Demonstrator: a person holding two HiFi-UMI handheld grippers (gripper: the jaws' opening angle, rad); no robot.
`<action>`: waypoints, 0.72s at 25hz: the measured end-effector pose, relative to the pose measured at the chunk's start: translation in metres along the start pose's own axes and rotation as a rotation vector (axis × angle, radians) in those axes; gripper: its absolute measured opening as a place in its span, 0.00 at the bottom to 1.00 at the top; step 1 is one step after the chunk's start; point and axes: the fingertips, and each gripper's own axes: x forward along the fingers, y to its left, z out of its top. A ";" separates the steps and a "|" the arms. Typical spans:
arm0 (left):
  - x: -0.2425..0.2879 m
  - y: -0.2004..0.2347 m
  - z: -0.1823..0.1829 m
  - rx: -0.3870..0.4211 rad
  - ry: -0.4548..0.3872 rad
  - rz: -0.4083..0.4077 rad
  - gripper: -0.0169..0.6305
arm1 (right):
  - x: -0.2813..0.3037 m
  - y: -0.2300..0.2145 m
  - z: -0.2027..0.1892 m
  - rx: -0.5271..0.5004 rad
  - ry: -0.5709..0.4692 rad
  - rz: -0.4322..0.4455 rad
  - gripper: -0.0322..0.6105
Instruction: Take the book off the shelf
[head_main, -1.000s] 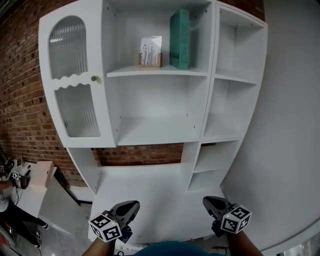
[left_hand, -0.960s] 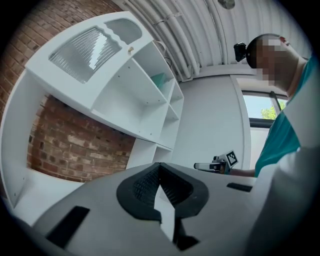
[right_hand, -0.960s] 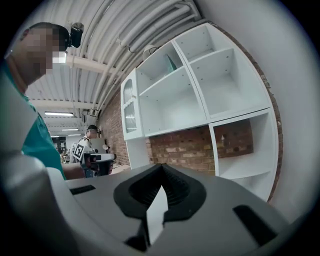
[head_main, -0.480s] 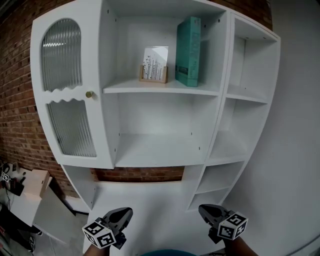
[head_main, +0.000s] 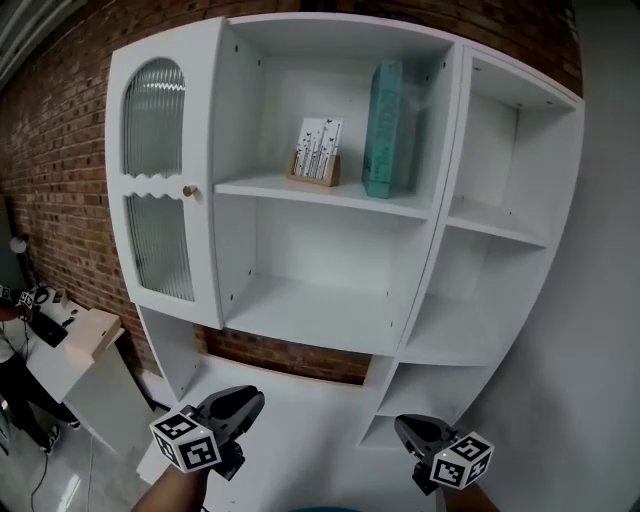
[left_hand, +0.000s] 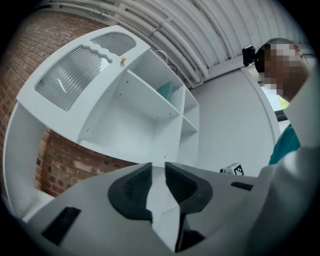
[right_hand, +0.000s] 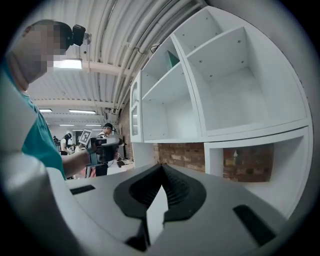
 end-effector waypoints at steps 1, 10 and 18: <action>0.006 -0.006 0.006 -0.009 -0.009 -0.001 0.21 | -0.003 -0.003 0.001 -0.002 -0.001 0.012 0.08; 0.053 -0.048 0.110 0.120 -0.063 0.007 0.38 | -0.013 -0.013 0.034 -0.032 -0.050 0.025 0.08; 0.115 -0.094 0.228 0.246 -0.092 -0.035 0.38 | -0.010 -0.017 0.098 -0.063 -0.114 -0.015 0.08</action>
